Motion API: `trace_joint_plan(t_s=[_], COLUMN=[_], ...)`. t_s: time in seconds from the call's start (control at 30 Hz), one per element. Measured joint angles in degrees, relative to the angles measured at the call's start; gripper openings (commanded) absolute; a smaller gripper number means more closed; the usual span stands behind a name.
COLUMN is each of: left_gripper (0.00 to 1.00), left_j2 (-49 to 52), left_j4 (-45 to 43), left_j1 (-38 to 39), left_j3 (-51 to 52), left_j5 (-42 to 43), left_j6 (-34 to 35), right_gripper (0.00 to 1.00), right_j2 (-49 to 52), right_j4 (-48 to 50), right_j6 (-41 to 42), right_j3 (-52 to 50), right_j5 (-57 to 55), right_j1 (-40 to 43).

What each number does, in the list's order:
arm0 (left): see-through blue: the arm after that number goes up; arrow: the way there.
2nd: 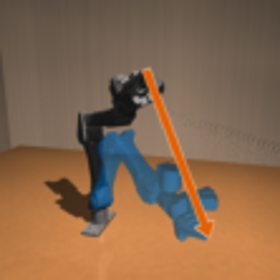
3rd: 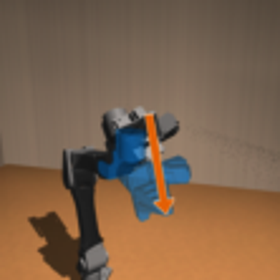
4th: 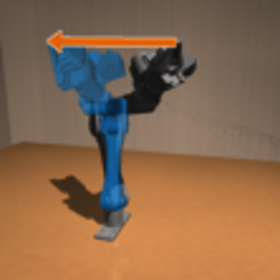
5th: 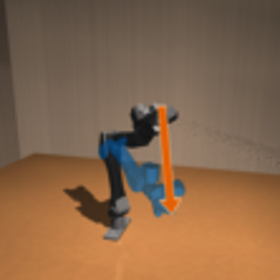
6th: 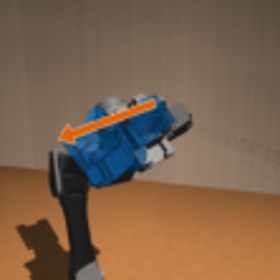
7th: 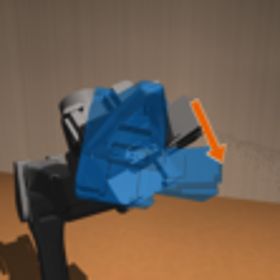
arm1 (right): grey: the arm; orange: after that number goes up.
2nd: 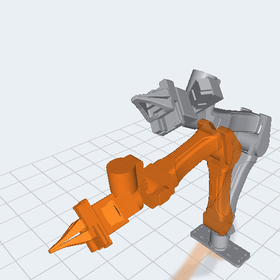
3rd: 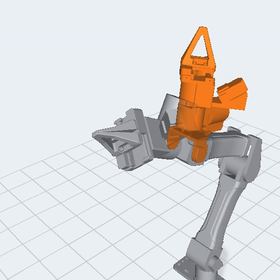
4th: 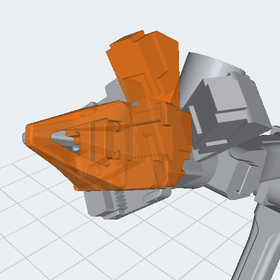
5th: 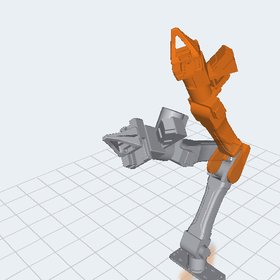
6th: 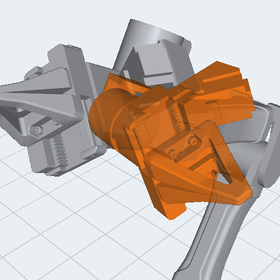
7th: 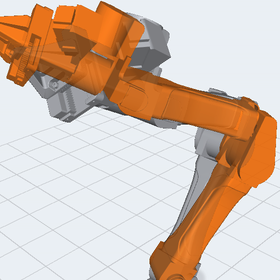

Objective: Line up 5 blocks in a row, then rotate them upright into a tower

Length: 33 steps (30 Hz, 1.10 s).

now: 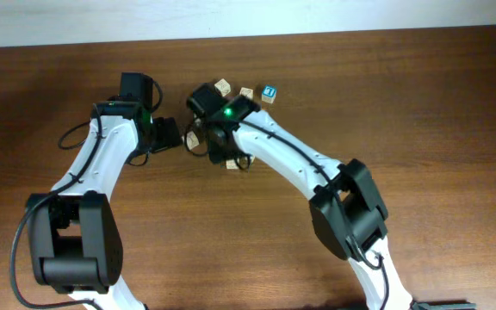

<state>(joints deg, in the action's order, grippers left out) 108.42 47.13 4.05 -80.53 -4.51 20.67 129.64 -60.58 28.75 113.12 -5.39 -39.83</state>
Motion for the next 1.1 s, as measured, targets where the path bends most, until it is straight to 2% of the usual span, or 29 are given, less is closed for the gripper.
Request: trace_joint_plan(t_s=[0.1, 0.27, 0.6, 0.87, 1.1], left_gripper=[0.99, 0.99, 0.99, 0.99, 0.99], left_j2=[0.0, 0.0, 0.0, 0.0, 0.0], left_j4=[0.0, 0.0, 0.0, 0.0, 0.0], left_j1=[0.0, 0.0, 0.0, 0.0, 0.0], left_j3=[0.0, 0.0, 0.0, 0.0, 0.0], left_j5=[0.0, 0.0, 0.0, 0.0, 0.0], left_j6=[0.0, 0.0, 0.0, 0.0, 0.0], right_gripper=[0.47, 0.47, 0.42, 0.41, 0.41], right_j2=[-0.8, -0.7, 1.2, 1.2, 1.3], right_j4=[0.6, 1.0, -1.5, -3.1, 0.3], right_j6=[-4.3, -17.3, -36.3, -43.8, -46.9], right_j3=[0.5, 0.5, 0.5, 0.5, -3.6], right_j5=[-0.2, 1.0, 15.0, 19.2, 19.9], right_j1=[2.1, 7.0, 11.7, 12.2, 12.2])
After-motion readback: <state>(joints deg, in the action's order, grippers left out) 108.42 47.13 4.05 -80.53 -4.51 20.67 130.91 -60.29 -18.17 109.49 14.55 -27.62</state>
